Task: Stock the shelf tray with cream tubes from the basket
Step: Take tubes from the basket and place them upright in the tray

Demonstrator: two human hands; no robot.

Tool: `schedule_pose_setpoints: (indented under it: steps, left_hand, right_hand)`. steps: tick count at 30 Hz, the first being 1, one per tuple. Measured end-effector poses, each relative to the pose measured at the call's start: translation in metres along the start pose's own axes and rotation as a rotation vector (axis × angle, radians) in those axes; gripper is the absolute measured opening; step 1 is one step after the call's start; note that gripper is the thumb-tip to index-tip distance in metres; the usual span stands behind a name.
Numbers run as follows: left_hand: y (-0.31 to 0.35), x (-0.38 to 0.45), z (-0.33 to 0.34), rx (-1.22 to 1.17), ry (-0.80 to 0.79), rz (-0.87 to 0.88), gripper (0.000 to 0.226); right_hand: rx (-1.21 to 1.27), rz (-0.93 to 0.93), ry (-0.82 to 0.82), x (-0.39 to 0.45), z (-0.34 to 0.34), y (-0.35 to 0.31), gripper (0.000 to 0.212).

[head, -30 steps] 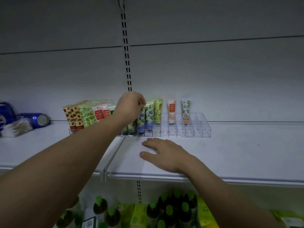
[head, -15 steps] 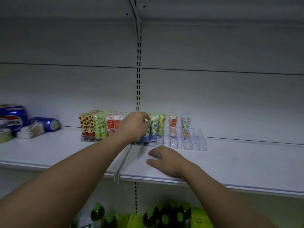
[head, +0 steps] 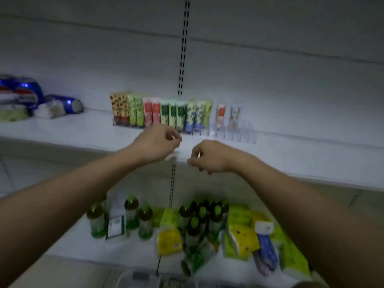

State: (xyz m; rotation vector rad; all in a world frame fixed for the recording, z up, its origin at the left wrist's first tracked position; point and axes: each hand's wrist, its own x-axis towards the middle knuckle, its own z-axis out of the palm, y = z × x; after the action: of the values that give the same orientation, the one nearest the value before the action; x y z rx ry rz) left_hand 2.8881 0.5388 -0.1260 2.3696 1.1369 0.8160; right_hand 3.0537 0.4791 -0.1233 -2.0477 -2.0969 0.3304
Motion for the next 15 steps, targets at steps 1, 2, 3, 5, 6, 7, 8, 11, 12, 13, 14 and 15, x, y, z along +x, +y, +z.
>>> schedule_pose_setpoints:
  steps: [1,2,3,5,6,7,8,11,12,13,14,15]
  left_hand:
    - [-0.008,-0.012,0.001,-0.006,-0.005,-0.019,0.016]
    - [-0.017,-0.024,0.004,-0.010,-0.010,-0.046,0.015]
    - [-0.027,-0.036,0.008,-0.023,-0.019,-0.080,0.014]
    - [-0.052,-0.057,0.023,-0.082,-0.065,-0.155,0.015]
    - [-0.067,-0.067,0.033,-0.115,-0.097,-0.194,0.016]
    - [-0.082,-0.077,0.044,-0.141,-0.129,-0.235,0.015]
    - [-0.097,-0.087,0.056,-0.157,-0.165,-0.281,0.015]
    - [-0.142,-0.114,0.102,-0.178,-0.259,-0.430,0.016]
    - [-0.155,-0.124,0.121,-0.183,-0.283,-0.487,0.017]
    - [-0.167,-0.133,0.140,-0.192,-0.311,-0.545,0.018]
    - [-0.177,-0.143,0.159,-0.204,-0.349,-0.602,0.018]
    - [-0.187,-0.154,0.180,-0.222,-0.391,-0.656,0.017]
  right_hand:
    - [0.003,0.007,-0.035,-0.005,0.007,-0.003,0.028]
    - [0.005,0.016,-0.065,-0.008,0.015,-0.006,0.028]
    - [0.005,0.025,-0.088,-0.010,0.026,-0.006,0.027]
    - [0.009,0.037,-0.139,-0.011,0.052,-0.002,0.026]
    - [0.028,0.048,-0.175,-0.011,0.069,0.002,0.025]
    - [0.058,0.062,-0.212,-0.011,0.087,0.006,0.025]
    - [0.091,0.075,-0.247,-0.011,0.106,0.011,0.026]
    - [0.180,0.113,-0.358,-0.010,0.169,0.027,0.029]
    - [0.207,0.132,-0.401,-0.009,0.192,0.033,0.030]
    - [0.230,0.155,-0.447,-0.009,0.215,0.039,0.030]
    - [0.254,0.188,-0.495,-0.009,0.238,0.044,0.030]
    - [0.279,0.226,-0.538,-0.009,0.262,0.050,0.029]
